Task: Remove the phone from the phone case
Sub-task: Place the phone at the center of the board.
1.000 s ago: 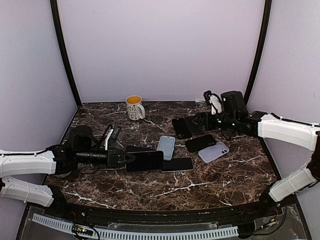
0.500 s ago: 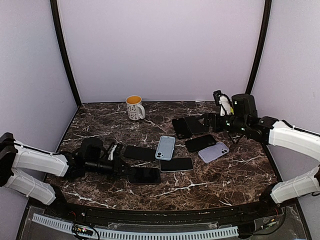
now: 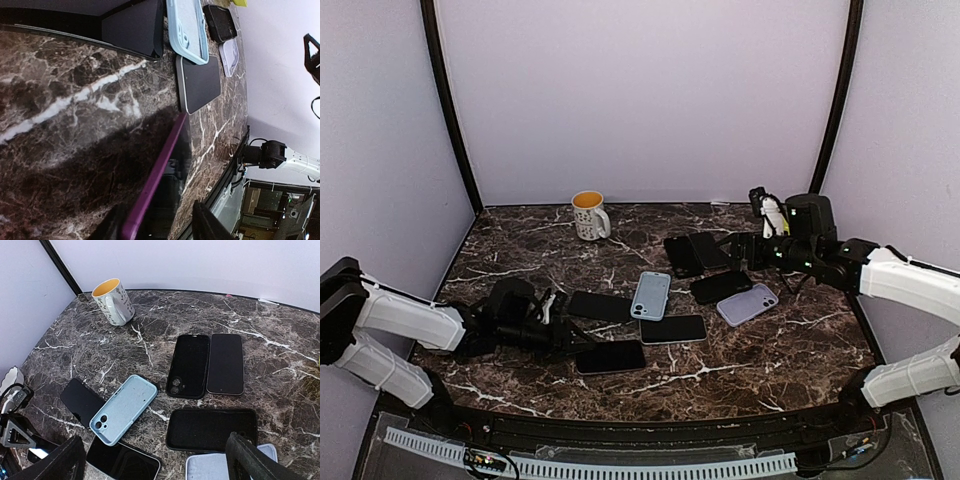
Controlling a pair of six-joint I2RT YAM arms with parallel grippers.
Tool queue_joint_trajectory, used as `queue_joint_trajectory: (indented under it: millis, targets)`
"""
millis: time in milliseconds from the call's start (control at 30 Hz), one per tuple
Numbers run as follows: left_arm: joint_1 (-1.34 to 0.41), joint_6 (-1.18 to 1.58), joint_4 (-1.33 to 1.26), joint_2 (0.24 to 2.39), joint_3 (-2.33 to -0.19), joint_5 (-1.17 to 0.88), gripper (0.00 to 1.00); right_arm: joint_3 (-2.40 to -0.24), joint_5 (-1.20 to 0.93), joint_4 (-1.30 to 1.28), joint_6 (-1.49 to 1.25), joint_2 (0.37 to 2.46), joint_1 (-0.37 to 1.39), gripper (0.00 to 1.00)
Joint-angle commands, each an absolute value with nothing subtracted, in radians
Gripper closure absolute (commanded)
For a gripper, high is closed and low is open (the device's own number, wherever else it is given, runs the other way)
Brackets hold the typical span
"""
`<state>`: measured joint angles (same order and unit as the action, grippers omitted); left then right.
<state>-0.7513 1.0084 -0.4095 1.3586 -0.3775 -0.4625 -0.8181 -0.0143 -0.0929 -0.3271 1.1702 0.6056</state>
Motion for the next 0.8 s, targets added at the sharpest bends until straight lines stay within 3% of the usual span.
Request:
queue_joint_trajectory:
  millis: [0, 100, 267, 400, 533, 600, 767]
  targets:
    - [-0.744, 0.897, -0.281, 1.281, -0.439, -0.376, 0.47, -0.811, 0.028, -0.070, -0.328, 1.145, 0.598, 0.01]
    - [-0.719, 0.834, -0.181, 1.241, -0.467, -0.326, 0.31, -0.811, 0.041, -0.066, -0.323, 1.140, 0.597, 0.01]
    - [-0.680, 0.680, -0.025, 1.126, -0.536, -0.175, 0.19, -0.801, 0.133, -0.051, -0.311, 1.120, 0.589, 0.02]
    - [-0.674, 0.476, 0.104, 1.048, -0.612, 0.122, 0.03, -0.801, 0.236, -0.051, -0.289, 1.097, 0.568, 0.01]
    - [-0.660, 0.291, 0.103, 1.010, -0.646, 0.380, 0.01, -0.807, 0.266, -0.045, -0.272, 1.087, 0.515, 0.01]
    - [-0.651, 0.168, -0.030, 0.993, -0.621, 0.484, 0.01, -0.803, 0.296, -0.041, -0.261, 1.092, 0.486, 0.01]
    - [-0.568, -0.096, -0.343, 0.957, -0.496, 0.501, 0.01, -0.728, 0.376, 0.056, -0.163, 1.076, 0.425, 0.01]
